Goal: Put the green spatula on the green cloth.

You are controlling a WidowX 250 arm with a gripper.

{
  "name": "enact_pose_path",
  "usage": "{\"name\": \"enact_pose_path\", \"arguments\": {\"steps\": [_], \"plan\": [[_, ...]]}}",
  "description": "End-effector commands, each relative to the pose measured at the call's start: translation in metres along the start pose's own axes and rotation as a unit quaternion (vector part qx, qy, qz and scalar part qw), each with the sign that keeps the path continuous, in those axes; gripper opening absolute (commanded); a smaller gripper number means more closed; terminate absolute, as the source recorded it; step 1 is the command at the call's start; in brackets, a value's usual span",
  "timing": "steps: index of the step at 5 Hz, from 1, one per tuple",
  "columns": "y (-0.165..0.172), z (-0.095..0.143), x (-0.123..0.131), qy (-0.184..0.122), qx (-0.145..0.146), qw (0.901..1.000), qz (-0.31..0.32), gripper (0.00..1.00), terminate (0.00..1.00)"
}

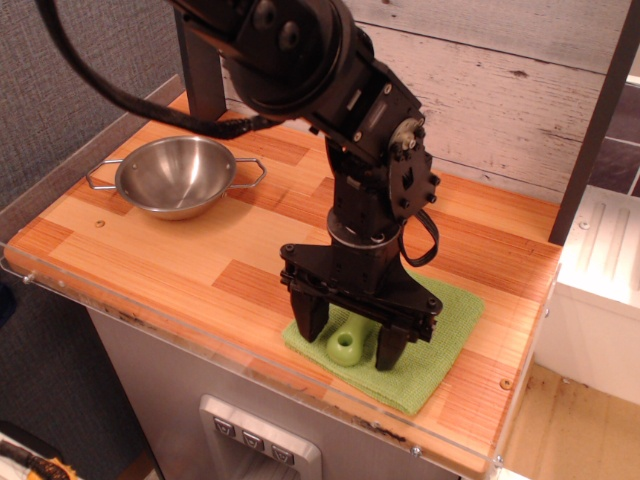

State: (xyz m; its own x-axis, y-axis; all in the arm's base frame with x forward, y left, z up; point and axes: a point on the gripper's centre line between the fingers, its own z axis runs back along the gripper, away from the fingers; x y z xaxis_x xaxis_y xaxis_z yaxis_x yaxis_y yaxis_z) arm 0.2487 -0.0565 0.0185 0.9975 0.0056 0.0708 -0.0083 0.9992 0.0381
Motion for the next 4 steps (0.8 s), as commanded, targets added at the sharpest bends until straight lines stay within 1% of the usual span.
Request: {"name": "enact_pose_path", "arguments": {"steps": [1, 2, 3, 4], "plan": [[0.027, 0.082, 0.001, -0.076, -0.013, 0.997, -0.007, 1.0, 0.0], [0.074, 0.118, -0.007, -0.07, -0.025, 0.9971, 0.017, 1.0, 0.0], [0.096, 0.127, 0.002, -0.05, -0.034, 0.9982, 0.007, 1.0, 0.0], [0.109, 0.133, 0.012, -0.047, -0.045, 0.9978, 0.012, 1.0, 0.0]]}}
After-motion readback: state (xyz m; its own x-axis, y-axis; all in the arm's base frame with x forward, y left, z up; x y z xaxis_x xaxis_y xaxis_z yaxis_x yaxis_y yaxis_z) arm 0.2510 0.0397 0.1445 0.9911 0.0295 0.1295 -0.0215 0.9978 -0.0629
